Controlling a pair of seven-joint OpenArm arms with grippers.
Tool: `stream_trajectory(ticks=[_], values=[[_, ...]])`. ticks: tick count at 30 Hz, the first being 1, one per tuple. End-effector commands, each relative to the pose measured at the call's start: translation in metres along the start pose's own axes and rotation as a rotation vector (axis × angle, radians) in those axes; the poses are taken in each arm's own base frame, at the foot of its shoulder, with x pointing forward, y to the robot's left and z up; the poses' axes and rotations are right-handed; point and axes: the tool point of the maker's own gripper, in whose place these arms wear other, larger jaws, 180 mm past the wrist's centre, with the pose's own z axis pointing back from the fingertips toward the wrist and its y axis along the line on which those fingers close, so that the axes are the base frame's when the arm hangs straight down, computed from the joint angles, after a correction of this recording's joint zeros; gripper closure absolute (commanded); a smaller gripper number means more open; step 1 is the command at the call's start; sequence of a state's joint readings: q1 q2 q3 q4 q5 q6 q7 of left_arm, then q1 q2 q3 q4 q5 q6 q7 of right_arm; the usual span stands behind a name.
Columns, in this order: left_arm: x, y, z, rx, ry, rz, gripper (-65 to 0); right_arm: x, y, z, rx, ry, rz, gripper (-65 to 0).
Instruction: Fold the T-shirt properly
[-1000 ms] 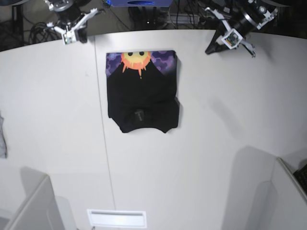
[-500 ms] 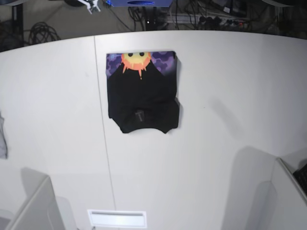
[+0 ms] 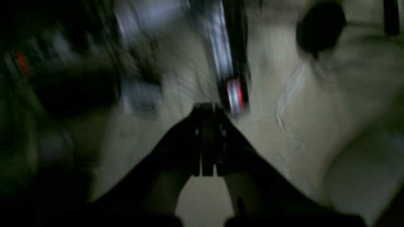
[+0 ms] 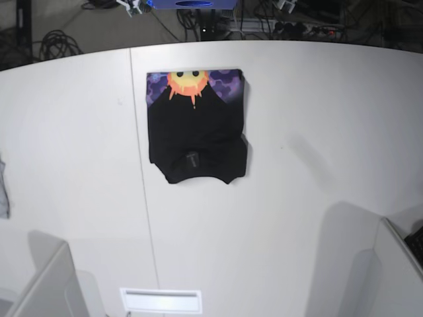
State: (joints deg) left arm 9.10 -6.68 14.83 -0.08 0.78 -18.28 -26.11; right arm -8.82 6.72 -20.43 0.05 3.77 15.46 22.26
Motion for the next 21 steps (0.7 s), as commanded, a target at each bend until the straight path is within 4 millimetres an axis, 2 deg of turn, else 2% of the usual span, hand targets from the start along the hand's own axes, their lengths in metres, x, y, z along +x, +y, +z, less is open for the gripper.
stream_trajectory(ticks=[1,5,11,13,16,18,21], values=[[-0.001,-0.005,-0.003,0.006,0.014,-0.010,0.0,-0.006,0.008,0.000,0.026,0.008,0.018,0.0],[-0.007,-0.009,-0.008,0.050,0.072,-0.034,0.0,-0.018,-0.001,0.003,0.020,0.070,0.068,0.0],[0.017,-0.011,-0.015,0.048,0.012,-0.052,0.0,-0.025,0.002,0.004,0.025,0.078,0.067,0.0],[0.020,-0.010,-0.015,0.050,0.007,-0.054,0.0,-0.028,0.005,0.004,0.028,0.082,0.064,0.0],[0.018,-0.006,-0.013,0.054,0.007,-0.056,0.0,-0.042,0.016,0.006,0.045,0.102,0.057,0.0],[0.013,-0.007,-0.012,0.054,0.013,-0.055,0.0,-0.040,0.024,0.004,0.056,0.097,0.054,0.0],[0.009,0.007,-0.008,0.079,0.022,-0.048,0.0,-0.039,0.026,0.003,0.057,0.092,0.042,0.0]])
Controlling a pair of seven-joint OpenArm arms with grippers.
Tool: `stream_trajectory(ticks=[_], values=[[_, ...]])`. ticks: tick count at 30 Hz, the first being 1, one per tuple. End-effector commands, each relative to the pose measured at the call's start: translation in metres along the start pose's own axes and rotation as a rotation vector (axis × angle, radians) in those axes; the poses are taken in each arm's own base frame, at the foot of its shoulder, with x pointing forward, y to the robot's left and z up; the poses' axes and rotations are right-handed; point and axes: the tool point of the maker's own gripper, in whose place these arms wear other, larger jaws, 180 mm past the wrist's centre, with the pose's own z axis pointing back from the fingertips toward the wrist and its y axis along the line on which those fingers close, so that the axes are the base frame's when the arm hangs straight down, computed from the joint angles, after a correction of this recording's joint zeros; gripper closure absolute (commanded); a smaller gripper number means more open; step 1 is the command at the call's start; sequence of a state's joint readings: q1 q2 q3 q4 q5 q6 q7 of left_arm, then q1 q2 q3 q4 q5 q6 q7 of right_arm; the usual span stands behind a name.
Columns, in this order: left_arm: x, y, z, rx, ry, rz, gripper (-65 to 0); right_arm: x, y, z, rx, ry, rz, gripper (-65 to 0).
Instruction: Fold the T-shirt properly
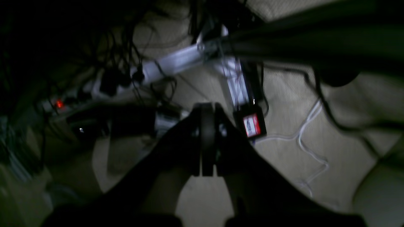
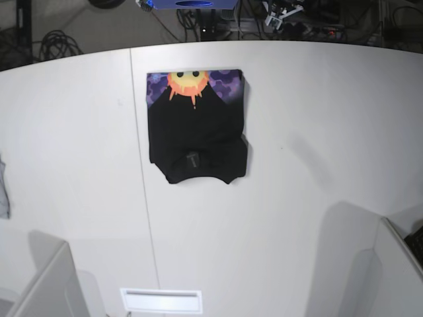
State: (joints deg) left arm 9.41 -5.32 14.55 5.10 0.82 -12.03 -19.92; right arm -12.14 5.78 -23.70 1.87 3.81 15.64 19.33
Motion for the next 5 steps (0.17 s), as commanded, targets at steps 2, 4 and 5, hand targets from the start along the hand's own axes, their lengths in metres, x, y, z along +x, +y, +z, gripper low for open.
stream_trajectory(ticks=[2,4,5], values=[[-0.0050,0.0061,0.0030,0.009,0.002,0.007,0.0,-0.0025,0.0000,0.0007,-0.003,-0.005,-0.038,0.0],[-0.0071,0.0105,0.0045,0.015,0.006,0.004,0.0,-0.0012,-0.0014,0.0008,-0.009,-0.012,-0.062,0.0],[-0.0071,0.0105,0.0045,0.015,0.006,0.004,0.0,-0.0010,-0.0016,0.0008,-0.010,-0.014,-0.066,0.0]])
